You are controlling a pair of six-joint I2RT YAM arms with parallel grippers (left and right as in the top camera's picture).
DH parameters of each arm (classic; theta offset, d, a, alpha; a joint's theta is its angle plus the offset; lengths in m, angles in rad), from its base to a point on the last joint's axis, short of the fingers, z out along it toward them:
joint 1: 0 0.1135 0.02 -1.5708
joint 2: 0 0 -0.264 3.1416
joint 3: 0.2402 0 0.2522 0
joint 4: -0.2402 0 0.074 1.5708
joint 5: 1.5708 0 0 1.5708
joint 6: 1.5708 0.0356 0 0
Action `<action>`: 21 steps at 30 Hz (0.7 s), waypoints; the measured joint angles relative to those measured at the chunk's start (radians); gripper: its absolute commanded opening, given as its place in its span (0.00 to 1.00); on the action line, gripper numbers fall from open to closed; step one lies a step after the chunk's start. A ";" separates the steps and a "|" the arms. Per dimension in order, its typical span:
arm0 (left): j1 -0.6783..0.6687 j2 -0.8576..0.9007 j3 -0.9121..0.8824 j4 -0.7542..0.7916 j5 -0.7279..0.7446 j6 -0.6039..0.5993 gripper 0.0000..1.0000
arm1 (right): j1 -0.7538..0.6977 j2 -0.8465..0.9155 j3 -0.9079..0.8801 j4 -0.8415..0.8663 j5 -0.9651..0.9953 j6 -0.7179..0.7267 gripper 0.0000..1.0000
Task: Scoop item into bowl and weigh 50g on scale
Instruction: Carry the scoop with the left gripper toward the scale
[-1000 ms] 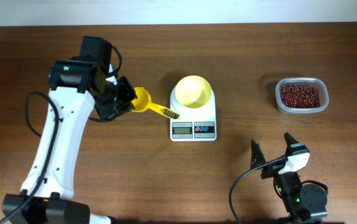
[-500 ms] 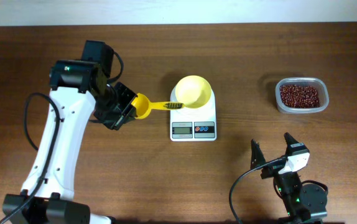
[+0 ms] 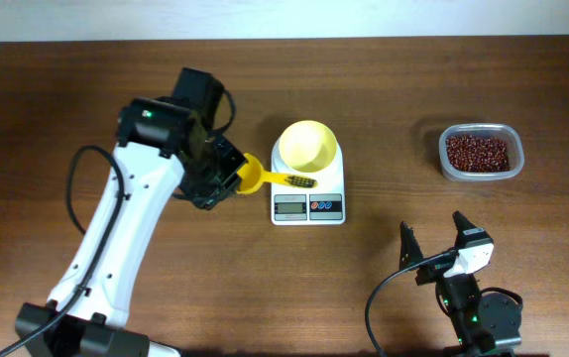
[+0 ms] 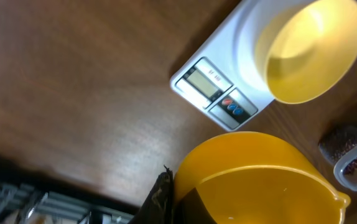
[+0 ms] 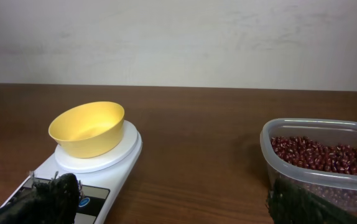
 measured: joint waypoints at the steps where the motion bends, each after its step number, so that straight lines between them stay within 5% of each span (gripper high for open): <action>1: -0.014 0.000 0.000 0.015 -0.014 0.000 0.00 | 0.000 0.000 0.000 0.000 0.000 0.000 0.99; 21: -0.116 0.103 0.000 0.355 -0.203 -0.015 0.00 | 0.000 0.000 0.000 0.000 0.000 0.000 0.99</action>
